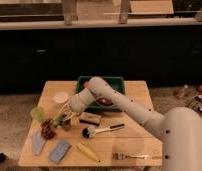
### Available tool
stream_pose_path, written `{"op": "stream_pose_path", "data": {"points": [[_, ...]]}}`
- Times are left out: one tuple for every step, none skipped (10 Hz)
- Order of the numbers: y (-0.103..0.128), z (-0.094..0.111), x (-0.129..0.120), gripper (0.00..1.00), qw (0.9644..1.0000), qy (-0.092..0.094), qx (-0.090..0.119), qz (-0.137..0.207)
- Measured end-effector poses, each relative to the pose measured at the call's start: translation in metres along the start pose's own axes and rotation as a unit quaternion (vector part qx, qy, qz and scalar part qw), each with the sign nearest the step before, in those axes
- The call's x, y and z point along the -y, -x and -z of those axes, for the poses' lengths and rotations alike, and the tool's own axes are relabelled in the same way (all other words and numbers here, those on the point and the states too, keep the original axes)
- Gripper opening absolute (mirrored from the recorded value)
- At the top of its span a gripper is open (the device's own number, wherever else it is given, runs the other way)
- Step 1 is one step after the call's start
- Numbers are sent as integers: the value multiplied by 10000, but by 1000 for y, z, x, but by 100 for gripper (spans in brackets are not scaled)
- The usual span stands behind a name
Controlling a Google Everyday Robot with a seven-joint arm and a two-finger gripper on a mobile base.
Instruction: Place pepper in metal cup
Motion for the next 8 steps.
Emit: {"op": "stream_pose_path", "data": {"points": [[-1,1,0,80,10000,-18,10,2],[-1,1,0,80,10000,-28,26,14],[0,0,0,80,10000,-31,59,37],[0,0,0,80,10000,-28,75,55],[1,0,0,80,9999,-36,94,71],[0,1,0,80,9999,-41,98,83],[1,1,1,80,9999,-40,106,110],[2,0,1,80,9998,-39,113,133]]}}
